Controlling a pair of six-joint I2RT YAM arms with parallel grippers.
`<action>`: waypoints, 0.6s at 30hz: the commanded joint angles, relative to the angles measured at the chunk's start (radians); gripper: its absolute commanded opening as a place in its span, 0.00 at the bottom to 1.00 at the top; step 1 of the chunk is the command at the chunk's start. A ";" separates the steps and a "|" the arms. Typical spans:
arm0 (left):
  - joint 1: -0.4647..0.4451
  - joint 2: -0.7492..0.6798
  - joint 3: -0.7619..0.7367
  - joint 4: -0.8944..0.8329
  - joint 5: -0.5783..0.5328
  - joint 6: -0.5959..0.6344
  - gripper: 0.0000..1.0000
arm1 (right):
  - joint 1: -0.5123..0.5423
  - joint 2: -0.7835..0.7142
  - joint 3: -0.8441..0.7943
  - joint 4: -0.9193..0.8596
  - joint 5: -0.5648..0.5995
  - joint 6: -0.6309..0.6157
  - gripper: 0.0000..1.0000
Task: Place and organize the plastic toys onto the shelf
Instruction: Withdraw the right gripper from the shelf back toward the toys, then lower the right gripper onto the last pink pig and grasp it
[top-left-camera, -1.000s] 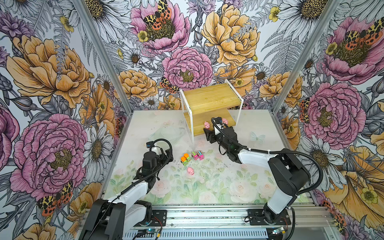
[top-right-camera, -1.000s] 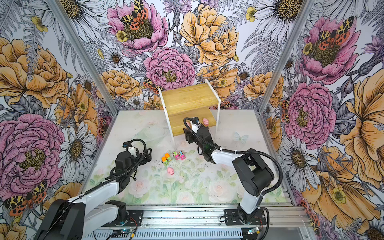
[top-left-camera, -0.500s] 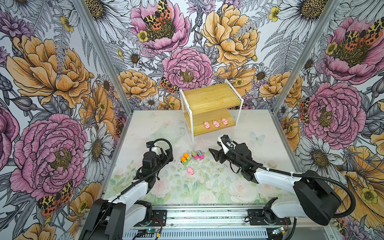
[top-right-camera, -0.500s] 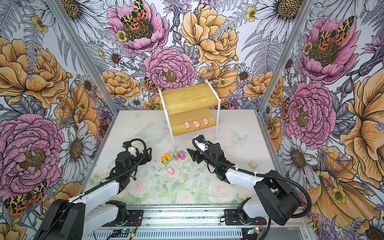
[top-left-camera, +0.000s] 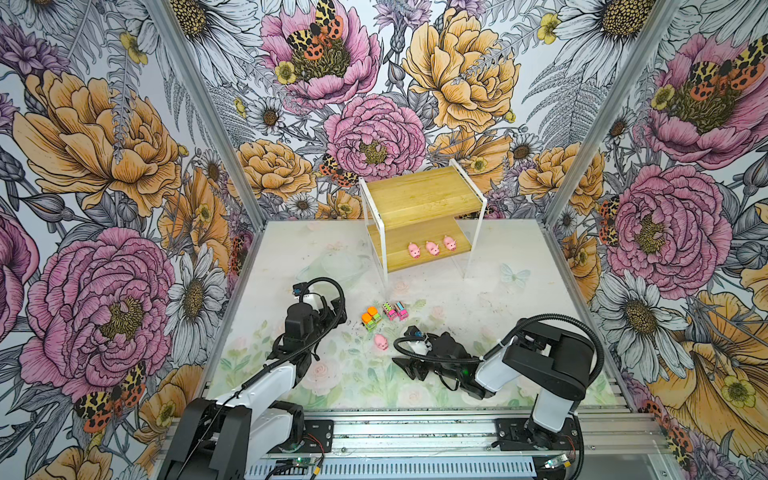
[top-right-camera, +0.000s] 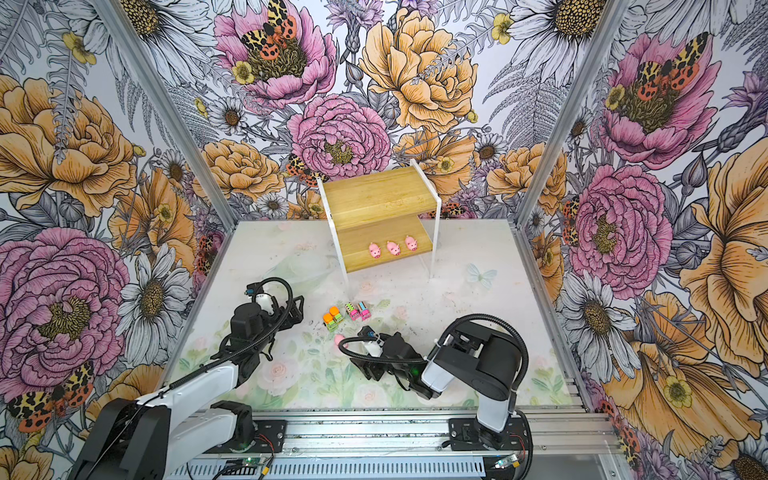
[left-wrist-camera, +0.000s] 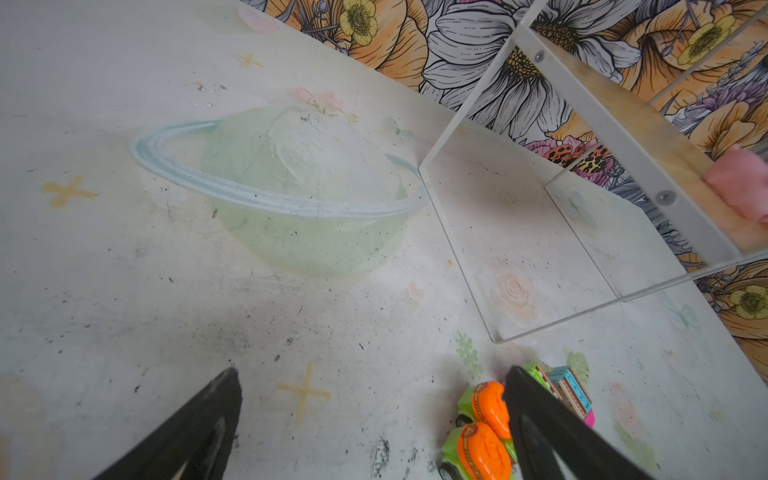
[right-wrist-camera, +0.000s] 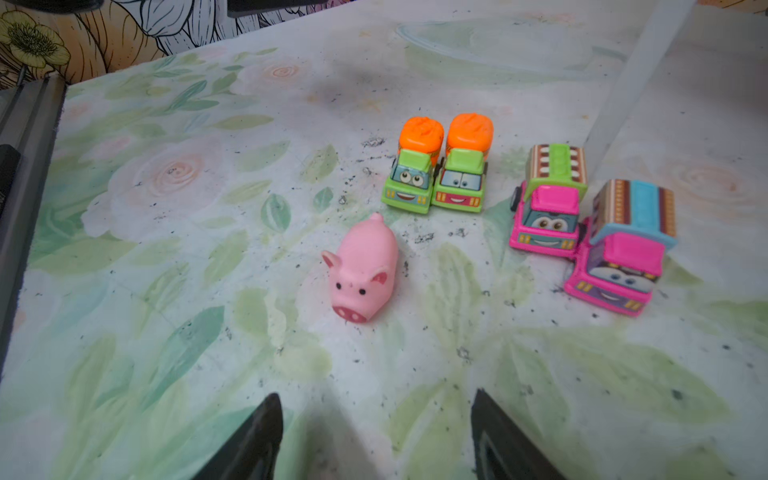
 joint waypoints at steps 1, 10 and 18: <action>0.011 -0.005 -0.008 0.022 0.019 -0.003 0.99 | 0.012 0.045 0.047 0.108 0.026 0.020 0.72; 0.012 0.005 -0.003 0.025 0.022 -0.001 0.99 | 0.007 0.131 0.143 0.077 0.030 0.015 0.71; 0.012 0.011 0.000 0.027 0.028 0.001 0.99 | -0.006 0.211 0.201 0.110 0.000 0.047 0.70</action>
